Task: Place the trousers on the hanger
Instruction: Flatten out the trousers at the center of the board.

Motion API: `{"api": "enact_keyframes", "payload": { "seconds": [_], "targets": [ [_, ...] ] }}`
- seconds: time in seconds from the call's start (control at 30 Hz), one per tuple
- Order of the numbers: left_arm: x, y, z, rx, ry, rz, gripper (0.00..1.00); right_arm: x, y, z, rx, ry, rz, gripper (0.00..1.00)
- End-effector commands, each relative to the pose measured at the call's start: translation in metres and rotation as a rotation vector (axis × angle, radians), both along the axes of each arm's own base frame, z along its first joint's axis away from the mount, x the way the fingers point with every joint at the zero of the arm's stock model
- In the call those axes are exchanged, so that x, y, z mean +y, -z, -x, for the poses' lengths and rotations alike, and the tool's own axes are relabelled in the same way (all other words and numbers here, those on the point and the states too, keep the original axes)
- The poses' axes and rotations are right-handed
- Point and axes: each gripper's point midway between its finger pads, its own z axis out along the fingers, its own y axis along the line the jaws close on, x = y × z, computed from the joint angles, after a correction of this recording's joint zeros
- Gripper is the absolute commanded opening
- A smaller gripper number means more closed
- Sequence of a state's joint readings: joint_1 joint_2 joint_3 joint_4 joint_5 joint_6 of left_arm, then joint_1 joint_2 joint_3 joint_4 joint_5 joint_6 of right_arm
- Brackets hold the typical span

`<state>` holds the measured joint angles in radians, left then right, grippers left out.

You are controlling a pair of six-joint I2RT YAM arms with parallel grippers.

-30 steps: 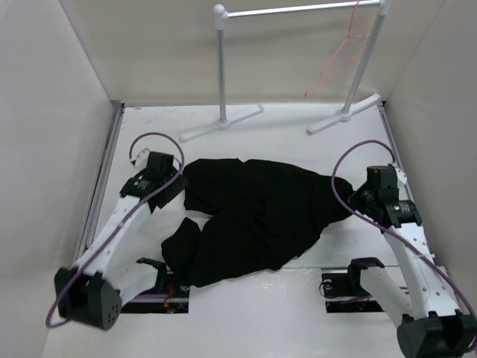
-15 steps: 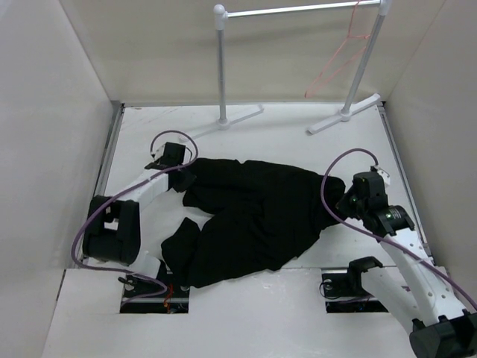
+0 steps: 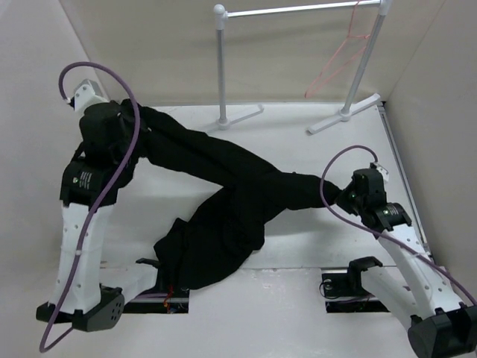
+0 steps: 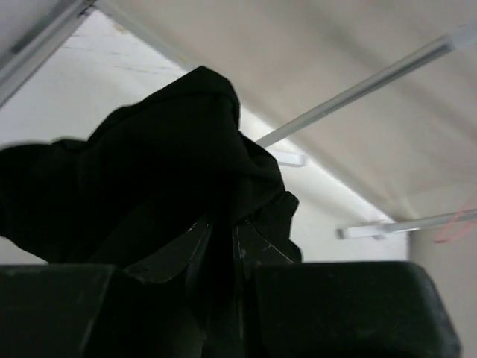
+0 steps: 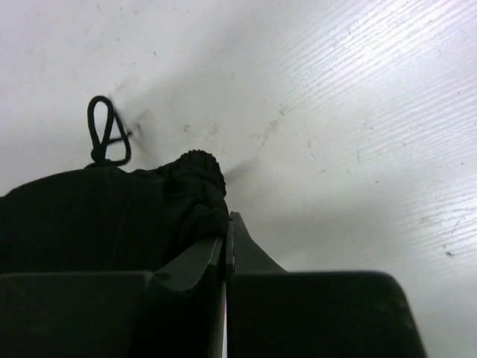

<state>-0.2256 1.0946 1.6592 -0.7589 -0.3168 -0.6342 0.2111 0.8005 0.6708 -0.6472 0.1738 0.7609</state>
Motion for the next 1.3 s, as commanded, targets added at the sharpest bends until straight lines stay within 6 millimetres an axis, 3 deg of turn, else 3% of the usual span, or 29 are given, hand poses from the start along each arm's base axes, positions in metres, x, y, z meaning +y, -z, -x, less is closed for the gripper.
{"api": "enact_keyframes", "payload": {
  "seconds": [0.0,0.1,0.2,0.3,0.4,0.57,0.73,0.83,0.93,0.97,1.0,1.03,1.1,1.17,1.27],
  "targets": [
    [0.019,0.110,-0.018,0.389,-0.052,-0.195,0.14,-0.011,-0.016,-0.007,-0.067,0.058,0.004,0.03],
    [0.018,0.175,-0.053,0.521,-0.031,-0.222,0.32,-0.033,-0.007,0.006,-0.024,0.139,0.039,0.02],
    [0.011,0.216,-0.067,0.582,-0.016,-0.212,0.46,-0.054,-0.007,0.015,-0.016,0.225,0.056,0.02],
    [0.007,0.229,-0.055,0.590,-0.016,-0.177,0.58,-0.076,-0.012,0.019,-0.019,0.327,0.055,0.04],
    [0.028,0.235,-0.036,0.572,-0.075,-0.139,0.62,-0.086,-0.014,0.017,-0.028,0.364,0.038,0.04],
    [0.071,0.271,-0.011,0.651,-0.210,-0.045,0.62,-0.093,-0.011,0.017,-0.025,0.398,0.045,0.07],
    [0.099,0.308,-0.025,0.657,-0.308,0.075,0.61,-0.103,-0.016,0.021,-0.026,0.435,0.082,0.04],
    [0.106,0.337,-0.027,0.724,-0.350,0.116,0.59,-0.111,-0.024,0.024,-0.027,0.475,0.095,0.01],
    [0.103,0.373,-0.022,0.797,-0.393,0.173,0.46,-0.117,-0.038,0.026,-0.032,0.495,0.108,0.00],
    [0.100,0.380,-0.021,0.807,-0.396,0.190,0.33,-0.119,-0.039,0.027,-0.028,0.500,0.118,0.00],
    [0.099,0.383,-0.020,0.812,-0.400,0.203,0.19,-0.119,-0.039,0.029,-0.018,0.496,0.131,0.00],
    [0.098,0.385,-0.017,0.815,-0.418,0.215,0.11,-0.119,-0.034,0.030,0.000,0.488,0.140,0.00],
    [0.098,0.373,-0.016,0.771,-0.438,0.235,0.10,-0.109,-0.016,0.032,0.055,0.435,0.119,0.10],
    [0.094,0.346,-0.022,0.673,-0.417,0.236,0.16,-0.089,-0.006,0.032,0.079,0.358,0.080,0.30],
    [0.083,0.295,-0.032,0.546,-0.348,0.200,0.39,-0.087,-0.021,0.029,0.057,0.340,0.108,0.61]
  ]
}}
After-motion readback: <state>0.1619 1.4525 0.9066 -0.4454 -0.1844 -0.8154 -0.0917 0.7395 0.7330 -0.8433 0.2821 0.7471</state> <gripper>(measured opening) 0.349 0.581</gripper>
